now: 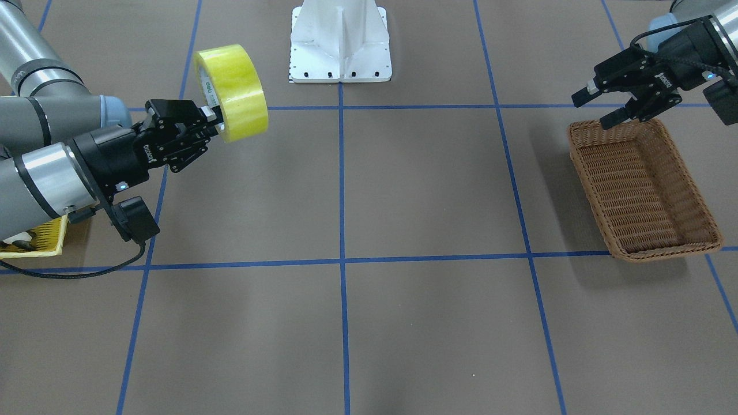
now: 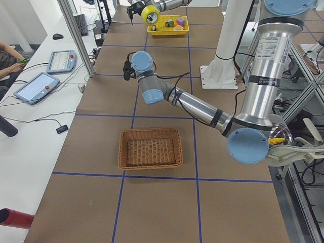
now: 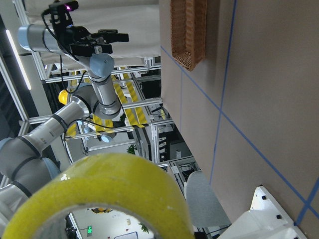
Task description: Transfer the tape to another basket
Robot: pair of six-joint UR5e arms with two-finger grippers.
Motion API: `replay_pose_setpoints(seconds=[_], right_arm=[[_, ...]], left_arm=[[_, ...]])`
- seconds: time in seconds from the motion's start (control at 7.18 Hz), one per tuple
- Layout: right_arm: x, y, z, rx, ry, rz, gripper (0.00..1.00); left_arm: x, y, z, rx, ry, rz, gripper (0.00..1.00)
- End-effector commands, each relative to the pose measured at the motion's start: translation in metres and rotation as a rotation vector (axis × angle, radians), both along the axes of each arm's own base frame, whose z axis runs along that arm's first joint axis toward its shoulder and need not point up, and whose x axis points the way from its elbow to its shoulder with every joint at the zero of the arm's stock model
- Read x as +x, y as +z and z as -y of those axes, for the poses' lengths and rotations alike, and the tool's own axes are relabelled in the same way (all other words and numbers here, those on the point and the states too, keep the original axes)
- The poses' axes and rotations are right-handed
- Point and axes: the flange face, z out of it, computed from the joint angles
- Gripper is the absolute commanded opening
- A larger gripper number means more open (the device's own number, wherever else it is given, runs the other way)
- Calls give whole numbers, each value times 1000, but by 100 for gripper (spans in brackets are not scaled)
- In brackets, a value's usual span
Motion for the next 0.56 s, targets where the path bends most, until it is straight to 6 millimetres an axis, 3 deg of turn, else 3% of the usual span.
replay_pose_setpoints(seconds=[0.0, 0.14, 0.28, 0.42], right_arm=[[-26, -44, 6, -62, -18, 15, 0], [-44, -58, 4, -65, -5, 21, 0], [-56, -85, 5, -88, -9, 10, 0], [-58, -94, 6, -109, -9, 16, 0]], left_arm=[[0, -1, 1, 0, 0, -1, 98], [0, 0, 1, 0, 0, 0, 98], [1, 1, 2, -6, 0, 1, 98], [1, 2, 3, -8, 0, 2, 98]])
